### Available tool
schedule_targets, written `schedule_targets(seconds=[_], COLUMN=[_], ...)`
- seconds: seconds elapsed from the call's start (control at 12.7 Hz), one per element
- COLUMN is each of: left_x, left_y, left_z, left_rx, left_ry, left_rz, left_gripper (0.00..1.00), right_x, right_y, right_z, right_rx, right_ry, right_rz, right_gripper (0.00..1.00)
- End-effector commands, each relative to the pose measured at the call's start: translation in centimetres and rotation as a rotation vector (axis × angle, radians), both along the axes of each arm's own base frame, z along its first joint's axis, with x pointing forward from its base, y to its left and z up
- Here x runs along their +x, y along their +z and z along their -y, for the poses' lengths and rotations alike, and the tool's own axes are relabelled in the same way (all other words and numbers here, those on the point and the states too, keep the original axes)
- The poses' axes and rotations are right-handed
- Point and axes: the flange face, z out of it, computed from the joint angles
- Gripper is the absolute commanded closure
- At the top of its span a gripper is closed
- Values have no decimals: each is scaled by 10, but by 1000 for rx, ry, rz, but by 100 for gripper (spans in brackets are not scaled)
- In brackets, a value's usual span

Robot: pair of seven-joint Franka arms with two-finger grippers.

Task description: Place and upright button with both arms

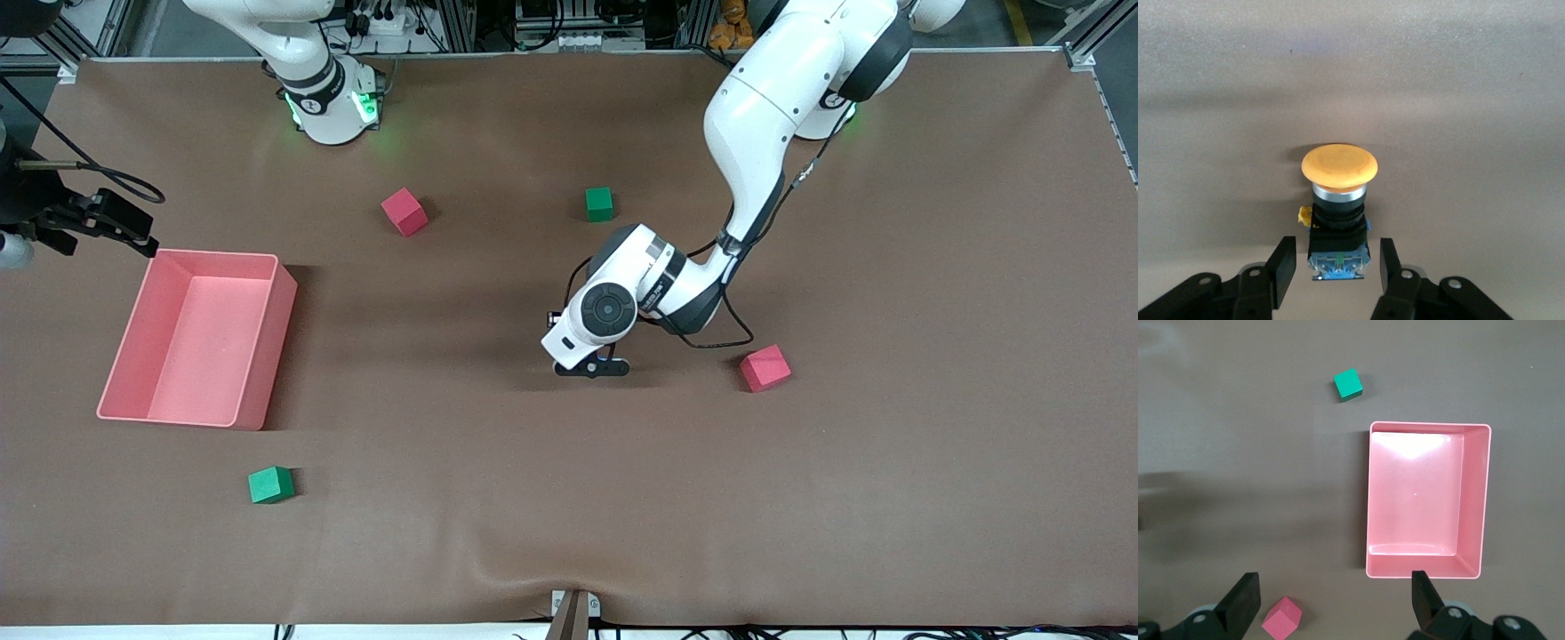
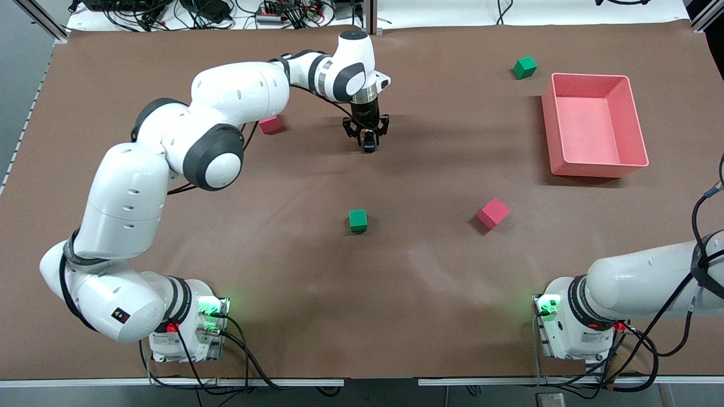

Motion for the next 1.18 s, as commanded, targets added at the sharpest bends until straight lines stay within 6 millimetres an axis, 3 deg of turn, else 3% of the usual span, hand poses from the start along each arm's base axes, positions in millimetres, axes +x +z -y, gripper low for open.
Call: schedule_targets(seconds=[0.0, 0.16, 0.32, 0.55, 0.95, 1.1], left_x=[5, 3, 4, 7, 13, 10], left_y=[-6, -8, -12, -10, 25, 43], left_z=[3, 3, 1, -1, 1, 12], left_rx=[-24, -21, -18, -21, -29, -29], left_ry=[-8, -10, -7, -7, 13, 72], left_rz=[-1, -3, -8, -5, 43, 72], left_gripper=[43, 46, 55, 100, 100, 100], right_x=[3, 4, 3, 3, 3, 3], right_y=[4, 5, 5, 5, 5, 5], right_z=[6, 3, 1, 1, 4, 4], right_rx=[22, 24, 24, 24, 24, 24], right_ry=[-1, 2, 7, 8, 4, 4], right_rz=[-2, 4, 4, 4, 3, 1], right_gripper=[0, 0, 0, 0, 0, 0])
